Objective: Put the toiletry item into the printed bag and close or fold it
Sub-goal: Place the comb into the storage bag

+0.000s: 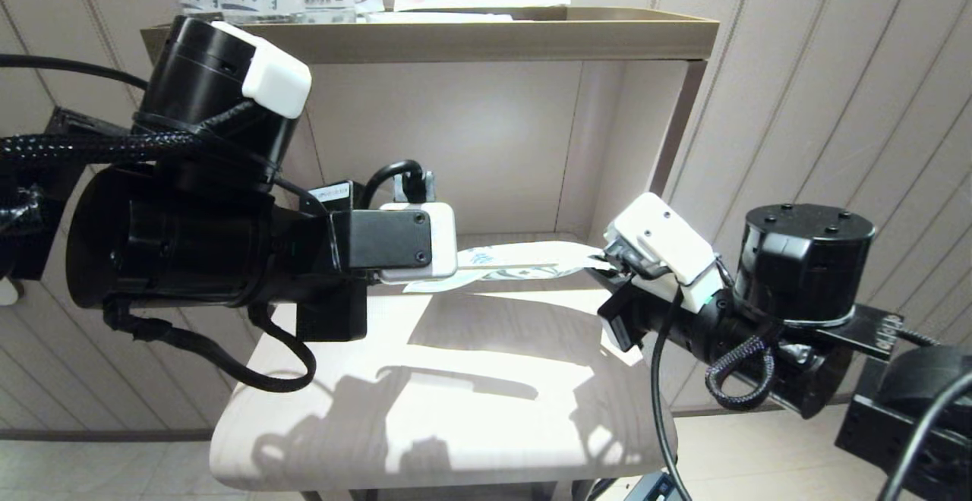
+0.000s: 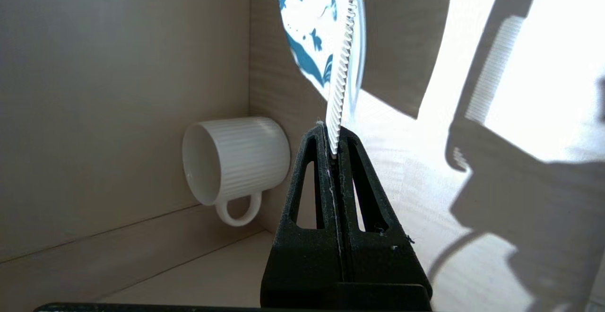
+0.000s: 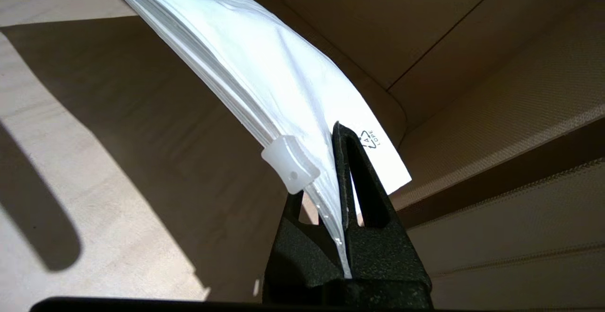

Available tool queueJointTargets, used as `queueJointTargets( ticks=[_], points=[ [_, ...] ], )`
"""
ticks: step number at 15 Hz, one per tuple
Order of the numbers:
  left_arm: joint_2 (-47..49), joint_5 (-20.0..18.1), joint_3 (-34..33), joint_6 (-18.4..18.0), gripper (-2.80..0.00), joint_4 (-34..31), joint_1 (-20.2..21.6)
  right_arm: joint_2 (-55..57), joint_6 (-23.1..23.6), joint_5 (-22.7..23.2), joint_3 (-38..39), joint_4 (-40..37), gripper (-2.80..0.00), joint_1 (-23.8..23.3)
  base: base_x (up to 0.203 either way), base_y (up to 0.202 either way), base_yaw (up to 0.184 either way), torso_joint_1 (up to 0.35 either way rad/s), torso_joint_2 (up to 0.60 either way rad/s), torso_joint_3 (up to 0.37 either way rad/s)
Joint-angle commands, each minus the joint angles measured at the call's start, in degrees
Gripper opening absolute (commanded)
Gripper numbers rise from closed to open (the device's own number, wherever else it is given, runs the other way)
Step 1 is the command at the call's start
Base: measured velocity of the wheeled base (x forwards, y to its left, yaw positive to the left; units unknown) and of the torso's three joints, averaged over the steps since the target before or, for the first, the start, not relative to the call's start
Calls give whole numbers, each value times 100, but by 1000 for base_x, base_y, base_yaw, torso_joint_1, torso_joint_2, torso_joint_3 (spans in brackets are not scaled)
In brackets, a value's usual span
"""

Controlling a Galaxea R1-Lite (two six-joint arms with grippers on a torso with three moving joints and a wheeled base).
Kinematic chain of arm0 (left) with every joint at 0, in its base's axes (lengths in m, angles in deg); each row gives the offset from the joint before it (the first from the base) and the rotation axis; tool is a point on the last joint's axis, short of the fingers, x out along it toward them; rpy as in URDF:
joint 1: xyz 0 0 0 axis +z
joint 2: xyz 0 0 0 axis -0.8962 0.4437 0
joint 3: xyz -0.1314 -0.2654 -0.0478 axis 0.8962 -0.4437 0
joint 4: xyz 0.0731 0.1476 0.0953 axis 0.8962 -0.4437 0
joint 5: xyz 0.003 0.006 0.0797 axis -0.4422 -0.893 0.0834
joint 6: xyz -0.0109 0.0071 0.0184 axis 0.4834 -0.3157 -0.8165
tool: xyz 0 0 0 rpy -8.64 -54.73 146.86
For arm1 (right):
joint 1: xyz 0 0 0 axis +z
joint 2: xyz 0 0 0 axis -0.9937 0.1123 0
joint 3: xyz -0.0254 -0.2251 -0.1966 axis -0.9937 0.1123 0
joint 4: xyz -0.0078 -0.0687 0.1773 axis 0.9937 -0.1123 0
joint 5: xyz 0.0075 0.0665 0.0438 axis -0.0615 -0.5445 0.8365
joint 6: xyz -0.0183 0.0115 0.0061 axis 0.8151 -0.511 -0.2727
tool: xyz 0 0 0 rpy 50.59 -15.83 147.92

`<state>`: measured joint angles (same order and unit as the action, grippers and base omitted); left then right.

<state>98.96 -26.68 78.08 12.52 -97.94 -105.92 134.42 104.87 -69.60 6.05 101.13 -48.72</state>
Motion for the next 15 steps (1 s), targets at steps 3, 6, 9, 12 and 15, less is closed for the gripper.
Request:
queueJointTargets(
  ticks=[3, 6, 9, 12, 15],
  points=[
    [-382, 272, -265, -38, -280, -137, 104, 114, 12, 27, -21, 31, -280, -131, 0, 0, 0, 0, 0, 0],
    [-555, 480, -490, -49, -280, -403, 369, 198, 12, 39, -30, 179, -280, -216, 0, 0, 0, 0, 0, 0],
    [-531, 653, -765, -72, -280, -401, 394, 213, 20, 39, -30, 178, -280, -232, 0, 0, 0, 0, 0, 0],
    [-205, 852, -690, -76, -280, -346, 387, 198, 20, 39, -21, 226, -280, -219, 0, 0, 0, 0, 0, 0],
    [107, 892, -575, -73, -280, -250, 394, 166, 20, 48, 5, 235, -280, -188, 0, 0, 0, 0, 0, 0]
  ],
)
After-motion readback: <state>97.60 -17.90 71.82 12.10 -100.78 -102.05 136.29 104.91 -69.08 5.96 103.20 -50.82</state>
